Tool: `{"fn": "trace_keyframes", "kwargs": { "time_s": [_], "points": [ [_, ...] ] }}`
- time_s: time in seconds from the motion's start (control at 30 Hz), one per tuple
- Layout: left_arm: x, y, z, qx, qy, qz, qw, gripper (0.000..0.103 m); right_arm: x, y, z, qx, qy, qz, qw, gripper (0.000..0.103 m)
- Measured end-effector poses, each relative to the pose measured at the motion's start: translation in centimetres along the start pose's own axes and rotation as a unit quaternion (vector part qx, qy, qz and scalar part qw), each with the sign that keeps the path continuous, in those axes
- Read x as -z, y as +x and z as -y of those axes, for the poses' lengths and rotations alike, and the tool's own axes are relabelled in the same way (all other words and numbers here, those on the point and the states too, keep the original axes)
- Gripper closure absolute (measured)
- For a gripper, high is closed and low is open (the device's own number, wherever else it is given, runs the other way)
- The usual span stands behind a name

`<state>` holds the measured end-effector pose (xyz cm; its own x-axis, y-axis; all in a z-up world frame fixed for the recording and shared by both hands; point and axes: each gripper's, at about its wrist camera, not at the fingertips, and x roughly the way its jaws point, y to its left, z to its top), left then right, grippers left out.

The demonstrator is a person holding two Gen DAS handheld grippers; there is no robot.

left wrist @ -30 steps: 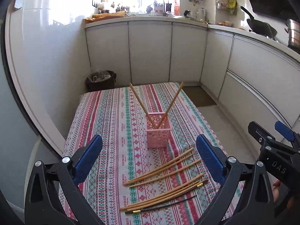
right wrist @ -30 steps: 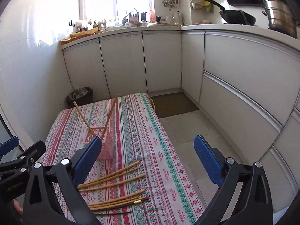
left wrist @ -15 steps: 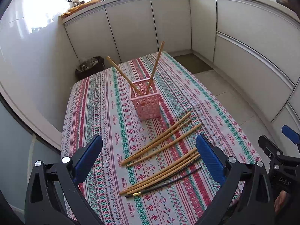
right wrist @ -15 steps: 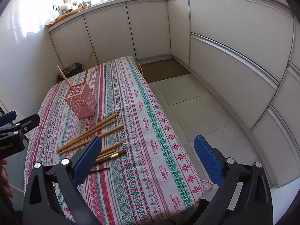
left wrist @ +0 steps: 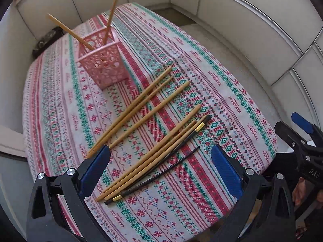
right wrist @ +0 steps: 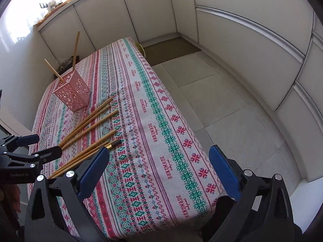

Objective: Organize utensils
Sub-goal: 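Move the left gripper back down and close on another chopstick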

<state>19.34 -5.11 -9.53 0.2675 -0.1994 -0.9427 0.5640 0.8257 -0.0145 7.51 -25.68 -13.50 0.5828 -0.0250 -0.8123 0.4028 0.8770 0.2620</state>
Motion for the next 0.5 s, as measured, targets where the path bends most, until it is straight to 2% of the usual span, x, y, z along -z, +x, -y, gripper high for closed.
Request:
{"fn": "trace_keyframes", "kwargs": {
  "time_s": [0.07, 0.13, 0.2, 0.3, 0.4, 0.5],
  "points": [
    [-1.4, 1.1, 0.4, 0.009, 0.017, -0.013, 0.9997, 0.009, -0.1, 0.8, 0.9, -0.009, 0.024, -0.022, 0.999, 0.007],
    [-2.8, 1.9, 1.2, 0.022, 0.046, -0.017, 0.9985, 0.019, -0.2, 1.5, 1.8, -0.022, 0.052, -0.045, 0.997, 0.007],
    [-4.1, 2.9, 2.0, 0.028, 0.072, -0.03, 0.9965, 0.04, -0.2, 2.3, 2.7, -0.039, 0.085, -0.072, 0.993, 0.007],
    [-6.0, 5.1, 3.5, 0.02, 0.119, -0.054, 0.9913, 0.052, -0.1, 3.5, 3.6, -0.061, 0.122, -0.108, 0.985, 0.007],
    [-7.1, 7.0, 4.5, 0.012, 0.162, -0.076, 0.9837, 0.066, -0.1, 4.0, 3.8, -0.067, 0.134, -0.122, 0.981, 0.007],
    [-8.1, 8.7, 4.8, 0.003, 0.185, -0.093, 0.9783, 0.078, -0.2, 4.2, 3.7, -0.067, 0.136, -0.123, 0.981, 0.007]
  ]
}}
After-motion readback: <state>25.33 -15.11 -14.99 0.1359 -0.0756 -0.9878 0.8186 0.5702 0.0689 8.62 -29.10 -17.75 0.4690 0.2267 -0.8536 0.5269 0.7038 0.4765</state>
